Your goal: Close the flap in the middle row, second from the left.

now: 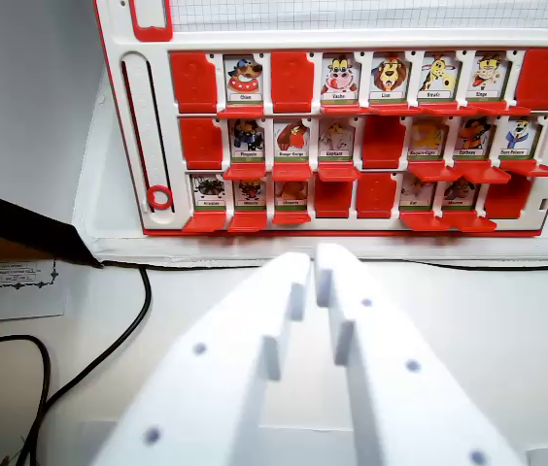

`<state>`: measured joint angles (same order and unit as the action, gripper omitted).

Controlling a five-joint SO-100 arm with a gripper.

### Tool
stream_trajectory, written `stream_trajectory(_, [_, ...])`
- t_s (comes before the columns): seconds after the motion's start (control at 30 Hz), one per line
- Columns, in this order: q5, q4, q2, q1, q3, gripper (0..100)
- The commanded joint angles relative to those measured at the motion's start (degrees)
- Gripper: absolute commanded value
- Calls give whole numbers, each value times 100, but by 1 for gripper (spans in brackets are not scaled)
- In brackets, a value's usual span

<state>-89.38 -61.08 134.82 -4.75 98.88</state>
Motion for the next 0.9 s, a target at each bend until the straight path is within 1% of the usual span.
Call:
stream_trajectory(0.0, [-211,220,580,-88,70,0])
stream_trajectory(0.23, [-220,264,563,-62,141,0])
stream_trajectory(0.47, [-176,299,554,44,290,0])
stream_trajectory(0.63, [-290,756,483,97,694,0])
stream_trajectory(0.73, [-352,1072,387,70,993,0])
stream_trajectory(0.87, [-255,1441,141,-70,1274,0])
